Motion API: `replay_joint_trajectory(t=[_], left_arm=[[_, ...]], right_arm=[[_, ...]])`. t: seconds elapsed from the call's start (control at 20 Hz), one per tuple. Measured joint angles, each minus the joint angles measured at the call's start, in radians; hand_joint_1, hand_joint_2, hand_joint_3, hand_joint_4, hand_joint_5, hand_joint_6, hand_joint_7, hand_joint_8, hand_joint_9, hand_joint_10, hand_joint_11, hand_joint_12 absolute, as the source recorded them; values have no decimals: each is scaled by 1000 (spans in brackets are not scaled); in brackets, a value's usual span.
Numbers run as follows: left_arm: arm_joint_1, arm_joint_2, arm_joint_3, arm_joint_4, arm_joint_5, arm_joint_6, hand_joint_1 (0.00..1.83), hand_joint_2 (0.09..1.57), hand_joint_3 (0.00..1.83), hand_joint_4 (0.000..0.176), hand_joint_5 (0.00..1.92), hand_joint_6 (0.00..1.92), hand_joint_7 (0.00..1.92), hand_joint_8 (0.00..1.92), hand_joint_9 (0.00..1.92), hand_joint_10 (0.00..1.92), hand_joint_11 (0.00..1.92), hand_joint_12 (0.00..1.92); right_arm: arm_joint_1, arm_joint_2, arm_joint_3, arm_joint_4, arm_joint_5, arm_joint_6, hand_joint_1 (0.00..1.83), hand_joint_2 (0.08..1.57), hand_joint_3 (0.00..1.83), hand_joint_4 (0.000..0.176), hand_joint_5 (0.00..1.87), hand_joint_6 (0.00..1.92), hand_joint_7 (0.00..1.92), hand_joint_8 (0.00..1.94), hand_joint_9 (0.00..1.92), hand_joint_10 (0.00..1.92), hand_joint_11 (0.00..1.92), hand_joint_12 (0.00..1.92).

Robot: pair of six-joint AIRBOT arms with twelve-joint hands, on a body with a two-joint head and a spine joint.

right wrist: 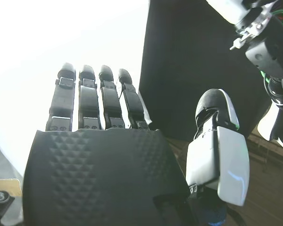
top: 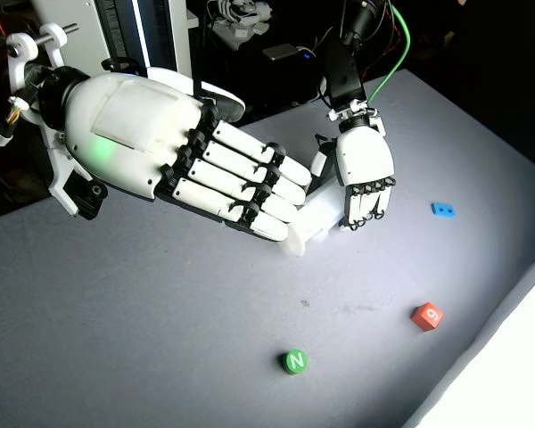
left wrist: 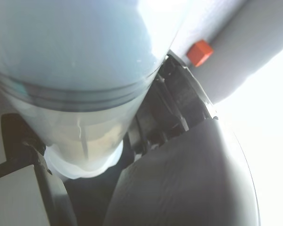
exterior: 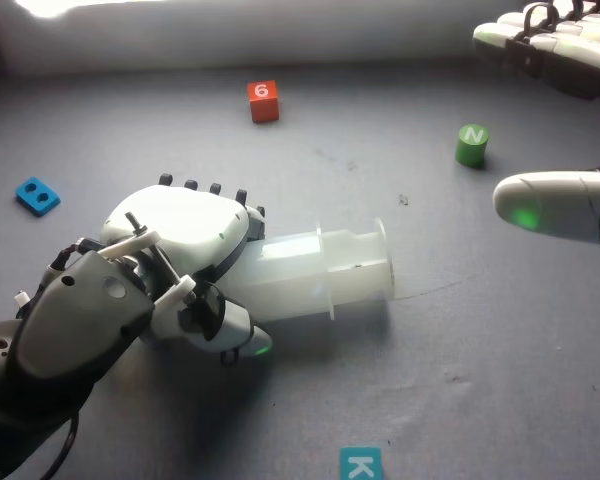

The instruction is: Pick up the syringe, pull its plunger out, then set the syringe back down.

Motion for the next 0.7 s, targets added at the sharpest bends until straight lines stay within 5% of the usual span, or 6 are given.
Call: replay_joint_trajectory(t=[0.15,0.25,0.3,0.45,0.55,0.7], left_arm=[[-9,0,-8,-6,3,2,1229,1153,0,0,975,852,872,1344,868,834,584,1160],[-15,0,-12,-16,8,7,1227,1145,0,0,995,836,878,1312,881,789,591,1130],[-21,0,-17,-28,9,20,1335,1152,0,0,958,869,873,1295,806,1204,584,1155],[-50,7,-45,-77,45,56,1348,1196,1,0,901,909,767,1500,700,1411,562,1188],[-77,16,-61,-89,63,80,1242,1160,0,0,986,815,834,1416,768,1036,550,1204],[-126,42,-76,-110,68,117,1229,1163,0,0,979,844,827,1410,810,903,551,1191]], right_arm=[[0,0,0,0,0,41,82,1092,0,0,78,1,65,5,43,9,36,35],[0,0,0,0,0,47,237,982,0,0,133,7,142,22,134,4,0,352],[3,0,0,1,0,56,225,944,0,0,131,3,155,15,150,6,0,434],[31,0,4,25,-6,122,280,958,0,0,100,3,143,3,140,6,0,441],[60,0,12,28,-32,171,466,1010,7,0,93,11,167,12,161,14,0,467],[103,1,31,46,-122,220,673,1027,4,0,124,8,207,7,204,15,0,549]])
